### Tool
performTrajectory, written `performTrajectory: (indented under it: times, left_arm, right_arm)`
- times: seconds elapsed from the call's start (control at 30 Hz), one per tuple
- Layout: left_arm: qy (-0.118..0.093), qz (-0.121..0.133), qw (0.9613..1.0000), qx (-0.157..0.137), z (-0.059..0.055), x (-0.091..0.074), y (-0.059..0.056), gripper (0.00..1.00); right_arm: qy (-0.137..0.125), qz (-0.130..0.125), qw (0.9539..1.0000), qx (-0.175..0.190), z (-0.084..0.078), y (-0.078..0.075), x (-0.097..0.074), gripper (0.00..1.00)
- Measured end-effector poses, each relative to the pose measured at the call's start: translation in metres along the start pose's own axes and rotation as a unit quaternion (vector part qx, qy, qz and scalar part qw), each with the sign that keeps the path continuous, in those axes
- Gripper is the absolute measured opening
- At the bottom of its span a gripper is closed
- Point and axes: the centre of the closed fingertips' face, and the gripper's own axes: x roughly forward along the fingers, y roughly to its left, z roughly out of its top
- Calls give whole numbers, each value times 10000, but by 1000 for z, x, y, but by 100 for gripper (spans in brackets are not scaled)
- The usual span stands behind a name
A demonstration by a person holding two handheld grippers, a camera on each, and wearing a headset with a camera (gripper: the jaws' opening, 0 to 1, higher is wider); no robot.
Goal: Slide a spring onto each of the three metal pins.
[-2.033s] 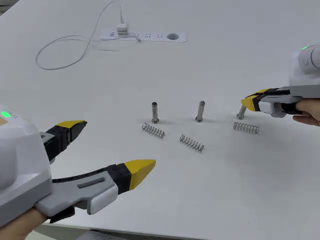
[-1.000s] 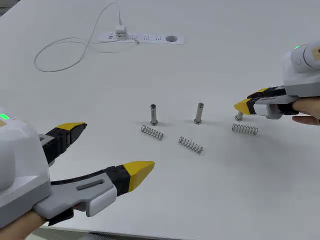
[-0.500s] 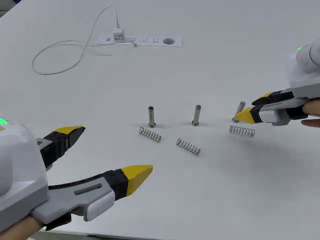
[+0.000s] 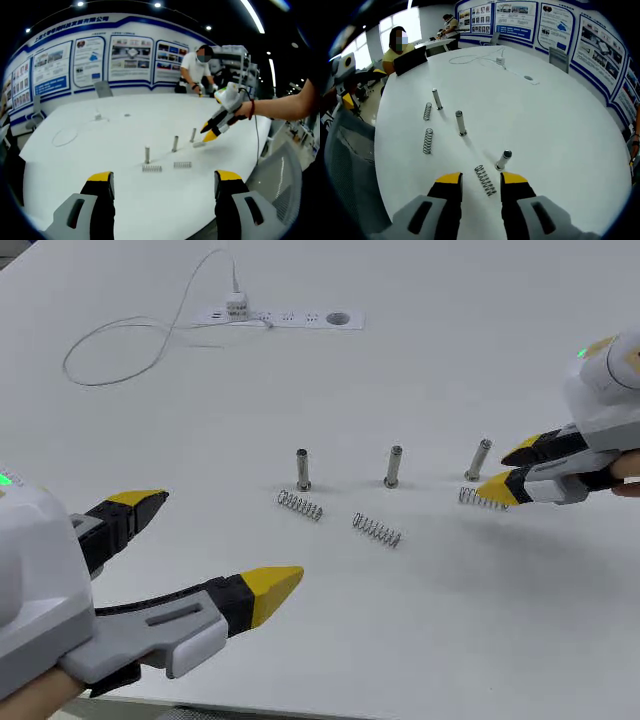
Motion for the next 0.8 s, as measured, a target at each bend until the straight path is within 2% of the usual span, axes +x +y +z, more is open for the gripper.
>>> performTrajectory:
  times: [0.33, 0.8]
  left_arm:
    - [-2, 24, 10000, -33, -1, -1, 2, 83]
    - [-35, 28, 10000, -67, -2, -2, 3, 83]
  right_arm:
    - [149, 111, 9978, -635, 0, 12, 11, 25]
    - [350, 1, 9959, -833, -5, 6, 27, 19]
